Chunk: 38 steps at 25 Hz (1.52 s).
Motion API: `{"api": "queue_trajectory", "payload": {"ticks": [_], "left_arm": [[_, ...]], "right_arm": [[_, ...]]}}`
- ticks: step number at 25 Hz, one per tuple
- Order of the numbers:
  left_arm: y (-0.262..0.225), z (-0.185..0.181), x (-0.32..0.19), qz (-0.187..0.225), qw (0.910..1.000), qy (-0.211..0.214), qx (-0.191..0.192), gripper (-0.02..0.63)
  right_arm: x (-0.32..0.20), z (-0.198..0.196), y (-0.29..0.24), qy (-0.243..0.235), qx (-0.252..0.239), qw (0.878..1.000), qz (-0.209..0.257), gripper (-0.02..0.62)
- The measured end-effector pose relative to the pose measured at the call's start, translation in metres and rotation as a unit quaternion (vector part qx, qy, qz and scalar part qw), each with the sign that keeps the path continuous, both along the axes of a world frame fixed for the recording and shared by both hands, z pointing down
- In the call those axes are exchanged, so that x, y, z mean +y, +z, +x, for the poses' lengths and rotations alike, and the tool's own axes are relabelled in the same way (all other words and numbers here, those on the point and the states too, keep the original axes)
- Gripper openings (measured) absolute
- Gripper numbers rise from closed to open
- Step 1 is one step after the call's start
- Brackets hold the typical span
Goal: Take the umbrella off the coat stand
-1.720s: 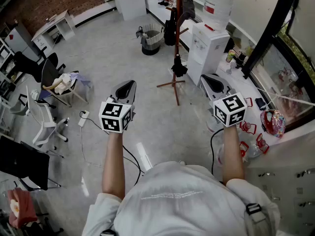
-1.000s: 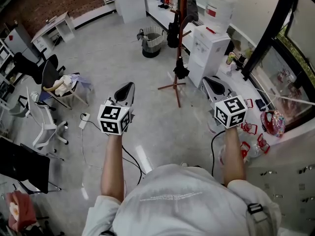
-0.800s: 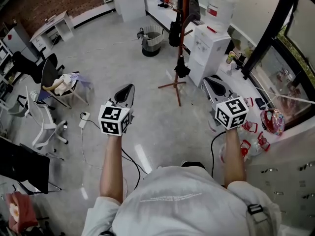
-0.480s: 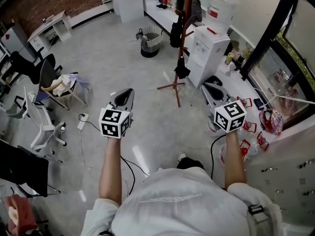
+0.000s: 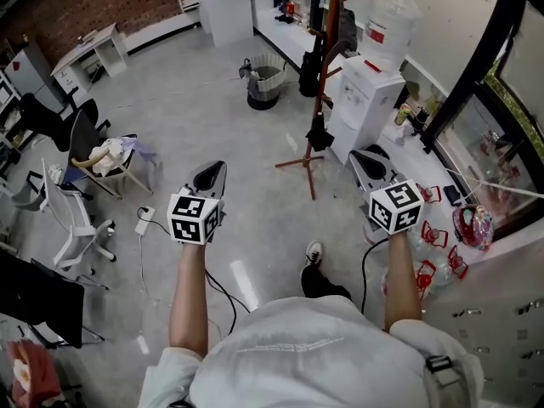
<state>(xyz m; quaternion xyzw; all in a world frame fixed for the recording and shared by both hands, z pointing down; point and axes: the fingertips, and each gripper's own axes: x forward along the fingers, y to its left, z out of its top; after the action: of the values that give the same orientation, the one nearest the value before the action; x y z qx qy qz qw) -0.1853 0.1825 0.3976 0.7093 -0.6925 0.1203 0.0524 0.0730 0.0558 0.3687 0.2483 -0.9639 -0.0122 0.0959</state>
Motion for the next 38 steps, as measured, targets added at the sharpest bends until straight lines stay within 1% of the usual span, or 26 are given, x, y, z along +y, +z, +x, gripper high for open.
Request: {"api": "queue_trajectory", "payload": {"ticks": [5, 10, 14, 19, 22, 24, 28, 32, 33, 35, 36, 38], "left_arm": [[-0.001, -0.018, -0.050, 0.004, 0.9999, -0.009, -0.005, 0.015], [-0.009, -0.029, -0.119, 0.011, 0.9998, -0.017, 0.003, 0.015], [-0.018, -0.031, -0.173, 0.016, 0.9998, -0.014, 0.003, 0.015], [-0.010, -0.045, -0.235, 0.006, 0.9994, -0.032, 0.011, 0.015], [-0.004, -0.048, -0.270, 0.001, 0.9993, -0.032, 0.018, 0.015], [0.000, -0.050, -0.293, -0.002, 0.9992, -0.033, 0.021, 0.015], [0.009, -0.049, -0.331, -0.010, 0.9994, -0.024, 0.024, 0.017], [0.021, -0.047, -0.362, -0.026, 0.9993, 0.001, 0.026, 0.020], [0.025, -0.048, -0.371, -0.031, 0.9991, 0.008, 0.027, 0.029], [0.033, -0.048, -0.390, -0.042, 0.9983, 0.026, 0.030, 0.108], [0.037, -0.049, -0.399, -0.047, 0.9978, 0.036, 0.031, 0.134], [0.046, -0.049, -0.417, -0.054, 0.9965, 0.054, 0.035, 0.149]], "right_arm": [[-0.059, -0.019, 0.001, -0.013, -0.017, 1.000, -0.002, 0.025], [-0.135, -0.035, 0.004, -0.028, -0.018, 0.999, -0.009, 0.025], [-0.196, -0.043, 0.002, -0.035, -0.019, 0.999, -0.016, 0.025], [-0.258, -0.056, -0.003, -0.047, -0.031, 0.998, -0.020, 0.025], [-0.287, -0.056, 0.001, -0.056, -0.036, 0.998, -0.023, 0.025], [-0.307, -0.056, 0.006, -0.059, -0.031, 0.997, -0.026, 0.025], [-0.343, -0.052, 0.022, -0.057, -0.015, 0.997, -0.041, 0.025], [-0.369, -0.055, 0.040, -0.048, -0.006, 0.997, -0.054, 0.025], [-0.374, -0.056, 0.045, -0.046, -0.003, 0.997, -0.057, 0.025], [-0.381, -0.061, 0.055, -0.042, 0.005, 0.997, -0.062, 0.025], [-0.385, -0.063, 0.059, -0.040, 0.008, 0.997, -0.065, 0.025], [-0.392, -0.068, 0.066, -0.033, 0.012, 0.997, -0.072, 0.025]]}}
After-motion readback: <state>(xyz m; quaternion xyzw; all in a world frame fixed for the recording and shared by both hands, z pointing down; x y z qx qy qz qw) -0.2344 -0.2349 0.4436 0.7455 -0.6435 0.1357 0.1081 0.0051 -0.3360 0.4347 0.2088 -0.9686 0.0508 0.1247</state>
